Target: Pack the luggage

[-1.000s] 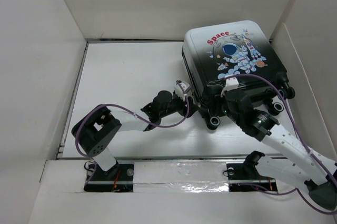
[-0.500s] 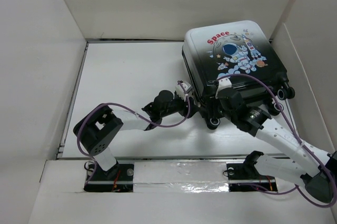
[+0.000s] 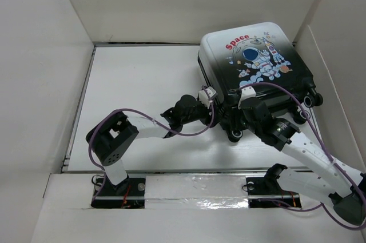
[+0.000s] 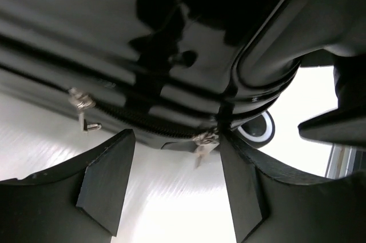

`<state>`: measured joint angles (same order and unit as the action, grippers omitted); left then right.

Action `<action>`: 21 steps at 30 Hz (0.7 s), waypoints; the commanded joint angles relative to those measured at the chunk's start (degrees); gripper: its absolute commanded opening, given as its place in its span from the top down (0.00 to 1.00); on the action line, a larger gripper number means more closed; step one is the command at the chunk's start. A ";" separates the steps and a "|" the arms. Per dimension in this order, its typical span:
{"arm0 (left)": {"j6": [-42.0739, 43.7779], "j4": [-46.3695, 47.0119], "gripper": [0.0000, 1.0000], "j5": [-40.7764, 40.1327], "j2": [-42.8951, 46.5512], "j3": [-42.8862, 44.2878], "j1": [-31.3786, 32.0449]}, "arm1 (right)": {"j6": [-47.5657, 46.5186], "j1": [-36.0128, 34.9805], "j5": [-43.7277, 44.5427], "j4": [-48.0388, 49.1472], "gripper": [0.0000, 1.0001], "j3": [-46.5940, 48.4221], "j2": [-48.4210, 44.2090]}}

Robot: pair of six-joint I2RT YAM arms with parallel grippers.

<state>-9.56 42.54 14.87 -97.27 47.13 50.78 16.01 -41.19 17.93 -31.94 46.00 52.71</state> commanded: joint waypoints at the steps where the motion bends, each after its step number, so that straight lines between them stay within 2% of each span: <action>1: 1.65 0.08 0.43 -0.99 -2.30 3.75 1.68 | -1.33 0.14 -1.41 6.54 1.00 0.76 -2.08; 7: 1.74 -0.35 0.44 -0.73 -4.24 5.51 2.74 | -1.42 0.14 -2.99 8.04 1.00 -0.03 -2.08; 10: 1.83 0.08 0.48 -4.41 -4.42 5.42 3.27 | -1.51 0.14 -3.17 8.21 1.00 -0.47 -2.70; 11: 1.83 0.08 0.54 -5.72 -4.59 5.69 3.27 | -1.42 0.14 -3.34 8.30 1.00 -0.56 -2.87; 13: 1.92 0.61 0.60 -6.87 -5.46 6.65 3.27 | -1.33 0.14 -4.31 7.95 1.00 -0.65 -3.75; 14: 1.92 0.78 0.73 -7.75 -5.90 6.92 3.27 | -1.25 0.14 -4.48 8.04 1.00 -1.08 -4.27; 16: 2.27 0.79 0.85 -10.03 -6.52 7.44 3.27 | -1.07 0.14 -4.57 7.95 1.00 -1.70 -5.59; 17: 2.35 0.87 0.99 -11.00 -6.44 7.27 3.27 | -0.81 0.14 -4.57 7.60 1.00 -1.96 -6.21; 21: 3.14 1.23 1.00 -14.43 -4.95 5.43 2.74 | 0.42 0.14 -3.87 7.16 1.00 -4.07 -8.41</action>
<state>-8.71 41.23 9.23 -100.79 50.96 54.78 14.94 -39.77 17.98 -28.71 41.71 47.70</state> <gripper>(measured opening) 0.009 0.566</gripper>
